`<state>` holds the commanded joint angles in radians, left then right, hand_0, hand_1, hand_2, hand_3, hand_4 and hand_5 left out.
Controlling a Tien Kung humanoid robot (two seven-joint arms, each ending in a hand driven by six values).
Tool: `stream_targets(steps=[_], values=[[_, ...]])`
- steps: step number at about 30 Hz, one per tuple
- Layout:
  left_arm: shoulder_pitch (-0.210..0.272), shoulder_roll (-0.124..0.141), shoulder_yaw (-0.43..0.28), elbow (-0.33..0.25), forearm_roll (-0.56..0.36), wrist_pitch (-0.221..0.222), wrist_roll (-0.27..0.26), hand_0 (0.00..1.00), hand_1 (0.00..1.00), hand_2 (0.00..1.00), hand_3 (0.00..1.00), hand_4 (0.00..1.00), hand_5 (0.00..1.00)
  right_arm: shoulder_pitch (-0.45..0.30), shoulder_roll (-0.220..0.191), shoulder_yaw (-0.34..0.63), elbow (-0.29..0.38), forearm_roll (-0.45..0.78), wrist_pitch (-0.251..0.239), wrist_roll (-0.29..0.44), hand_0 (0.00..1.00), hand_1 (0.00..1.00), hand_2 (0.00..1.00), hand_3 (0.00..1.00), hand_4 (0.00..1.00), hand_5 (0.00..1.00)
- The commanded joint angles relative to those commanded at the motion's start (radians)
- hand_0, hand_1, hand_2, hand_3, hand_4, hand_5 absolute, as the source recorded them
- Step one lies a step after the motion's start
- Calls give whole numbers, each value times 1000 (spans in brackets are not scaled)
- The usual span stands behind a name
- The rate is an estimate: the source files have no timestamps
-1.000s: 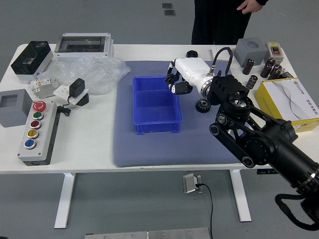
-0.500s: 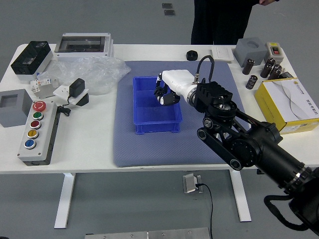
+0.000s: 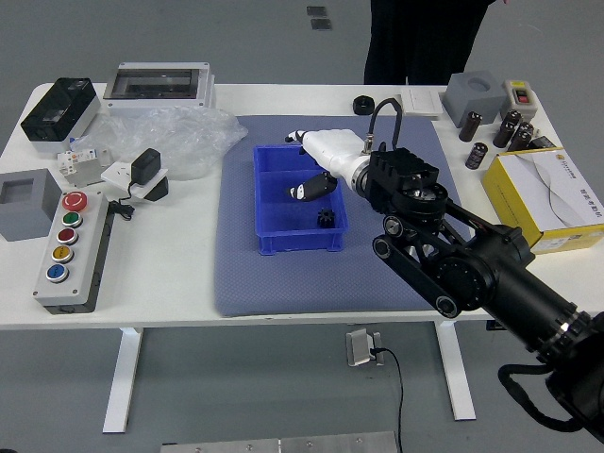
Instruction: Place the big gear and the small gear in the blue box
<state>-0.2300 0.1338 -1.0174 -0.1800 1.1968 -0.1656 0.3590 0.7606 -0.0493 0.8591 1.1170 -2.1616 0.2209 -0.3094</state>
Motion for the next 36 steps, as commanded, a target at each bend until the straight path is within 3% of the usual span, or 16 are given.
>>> stream_targets(steps=[4, 5, 8, 10, 11, 19, 28, 29, 34, 36], values=[[-1, 1, 0, 0, -2, 1, -1, 825, 786, 779, 754, 661, 380, -4, -48, 16, 33, 2, 0, 0, 675, 627, 770, 873, 836, 376], [-1, 2, 0, 0, -3, 1, -1, 825, 786, 779, 754, 661, 379, -6, -62, 20, 39, 5, 1, 0, 670, 624, 757, 804, 820, 364], [-1, 3, 0, 0, -4, 1, -1, 825, 786, 779, 754, 661, 379, -14, -100, 27, 47, 13, 7, 1, 670, 624, 757, 804, 820, 364], [-2, 3, 1, 0, -5, 1, -2, 825, 786, 779, 754, 661, 379, -19, -119, 27, 45, 19, 12, 2, 670, 624, 757, 804, 820, 364], [-2, 3, 1, 0, -5, 1, -2, 825, 785, 779, 753, 660, 379, -22, -128, 27, 42, 22, 15, 3, 670, 633, 752, 752, 813, 353], [-4, 4, 3, 0, -7, 1, -2, 825, 785, 779, 753, 660, 379, -23, -184, 11, 1, 32, 40, 12, 693, 671, 763, 734, 808, 338], [-5, 5, 5, 0, -7, 1, -2, 825, 785, 779, 754, 661, 379, -5, -203, -21, -62, 24, 70, 14, 715, 696, 777, 759, 800, 308], [-5, 5, 5, 0, -7, 1, -2, 825, 785, 779, 754, 661, 380, -4, -203, -25, -69, 22, 74, 14, 725, 705, 790, 808, 799, 304], [-6, 5, 5, 0, -5, 1, -2, 825, 785, 779, 754, 661, 380, 3, -197, -46, -97, 14, 89, 13, 725, 705, 790, 808, 799, 304], [-5, 5, 5, 0, -5, 1, -2, 825, 785, 779, 753, 660, 380, 6, -193, -53, -108, 13, 94, 12, 734, 716, 804, 863, 793, 302]])
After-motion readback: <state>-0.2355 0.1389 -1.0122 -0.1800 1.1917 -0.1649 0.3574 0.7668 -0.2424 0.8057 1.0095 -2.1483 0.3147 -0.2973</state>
